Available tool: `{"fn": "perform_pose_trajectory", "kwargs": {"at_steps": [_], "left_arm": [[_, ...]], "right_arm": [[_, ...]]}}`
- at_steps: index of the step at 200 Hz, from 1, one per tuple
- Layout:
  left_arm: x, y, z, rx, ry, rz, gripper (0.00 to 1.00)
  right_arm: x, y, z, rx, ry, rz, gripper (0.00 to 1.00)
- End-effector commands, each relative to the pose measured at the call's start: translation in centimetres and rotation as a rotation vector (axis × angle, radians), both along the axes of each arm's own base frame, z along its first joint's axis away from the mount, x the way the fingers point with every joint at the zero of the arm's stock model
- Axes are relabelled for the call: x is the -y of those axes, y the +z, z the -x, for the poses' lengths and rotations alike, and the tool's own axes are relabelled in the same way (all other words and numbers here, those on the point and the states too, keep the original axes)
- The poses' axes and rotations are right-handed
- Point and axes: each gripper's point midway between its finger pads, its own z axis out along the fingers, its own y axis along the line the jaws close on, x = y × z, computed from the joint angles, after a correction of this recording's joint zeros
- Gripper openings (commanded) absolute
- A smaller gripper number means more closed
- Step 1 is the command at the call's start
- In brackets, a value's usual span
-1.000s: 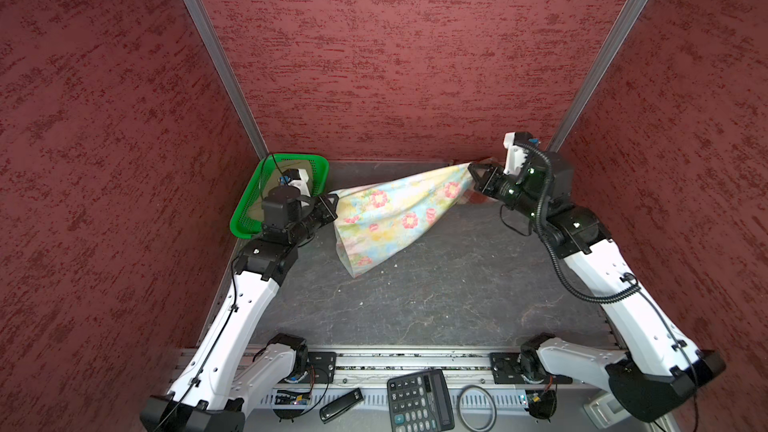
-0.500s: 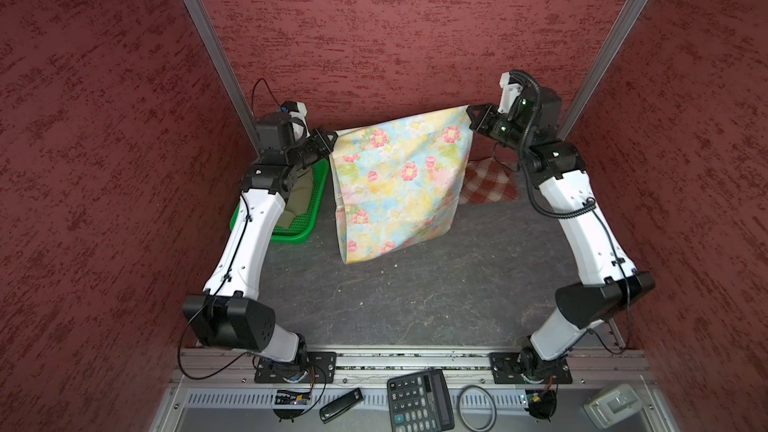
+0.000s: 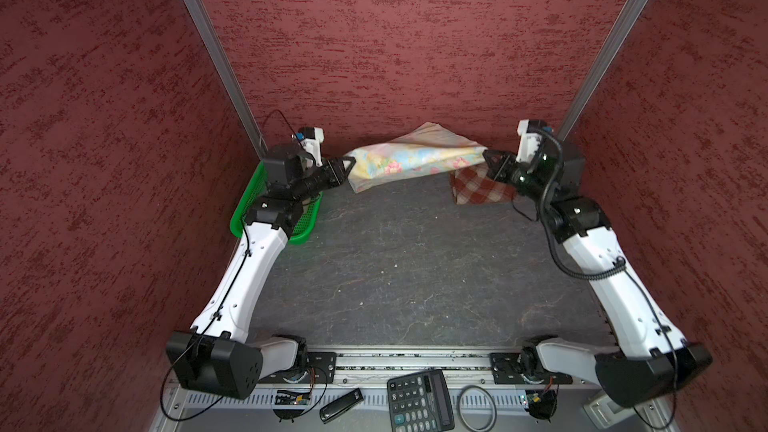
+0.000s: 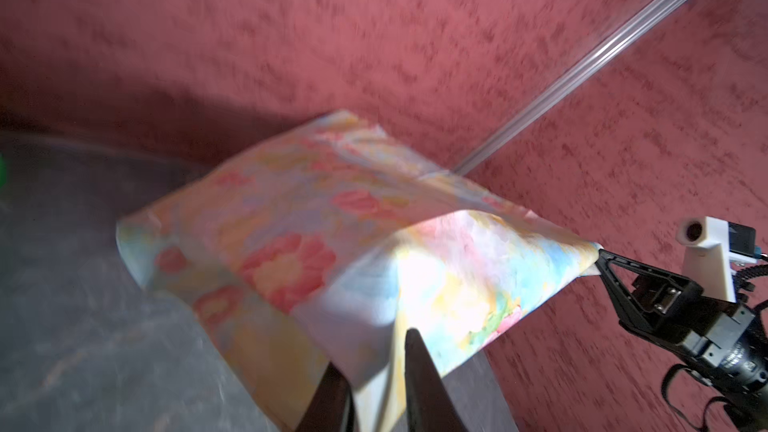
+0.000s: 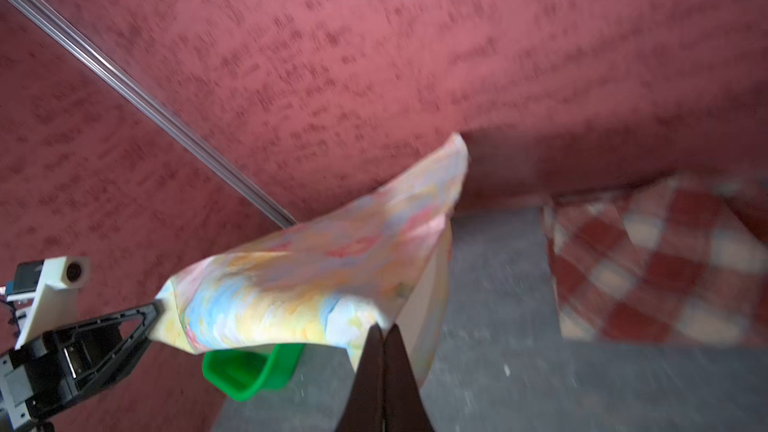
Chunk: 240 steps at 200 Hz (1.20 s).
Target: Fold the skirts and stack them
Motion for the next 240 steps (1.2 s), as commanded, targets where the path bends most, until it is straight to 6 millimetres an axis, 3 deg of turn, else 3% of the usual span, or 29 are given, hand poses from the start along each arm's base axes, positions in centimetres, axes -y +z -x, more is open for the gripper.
{"fn": "perform_pose_trajectory", "kwargs": {"at_steps": [1,7,22,29,39,61,89,108,160,196,240], "left_arm": [[2.2,-9.5,2.6,-0.084,-0.053,-0.054,0.41],[2.8,-12.6,3.9,-0.131,-0.060,-0.070,0.50],[3.5,-18.0,6.5,-0.209,-0.066,-0.096,0.72],[3.6,-19.7,7.4,-0.241,-0.058,-0.101,0.78],[3.6,-21.5,8.5,-0.278,-0.056,-0.110,0.85],[2.5,-23.1,9.2,-0.333,-0.001,-0.174,0.95],[1.1,-23.5,9.2,-0.379,0.069,-0.230,0.97],[1.0,-23.2,8.8,-0.389,0.085,-0.239,0.96],[2.4,-24.0,8.5,-0.466,0.073,-0.288,0.80],[2.7,-26.4,10.1,-0.597,0.086,-0.250,0.70],[4.0,-27.8,11.3,-0.659,0.064,-0.118,0.64]], "right_arm": [[0.1,-10.1,2.2,-0.123,0.006,-0.049,0.09],[0.2,-13.1,3.3,-0.179,0.004,-0.052,0.24],[0.9,-18.7,5.8,-0.304,-0.022,-0.065,0.63],[1.4,-20.5,6.7,-0.352,-0.051,-0.065,0.74],[2.0,-21.5,7.6,-0.386,-0.079,-0.057,0.80],[3.0,-21.6,8.0,-0.425,-0.118,0.010,0.84],[3.2,-20.9,7.0,-0.444,-0.121,0.068,0.84],[2.8,-21.8,6.2,-0.481,-0.100,0.098,0.84],[2.6,-25.4,5.2,-0.581,-0.075,0.184,0.83],[2.2,-26.7,5.3,-0.606,-0.059,0.174,0.81],[1.7,-28.2,5.4,-0.631,-0.044,0.183,0.80]]}}
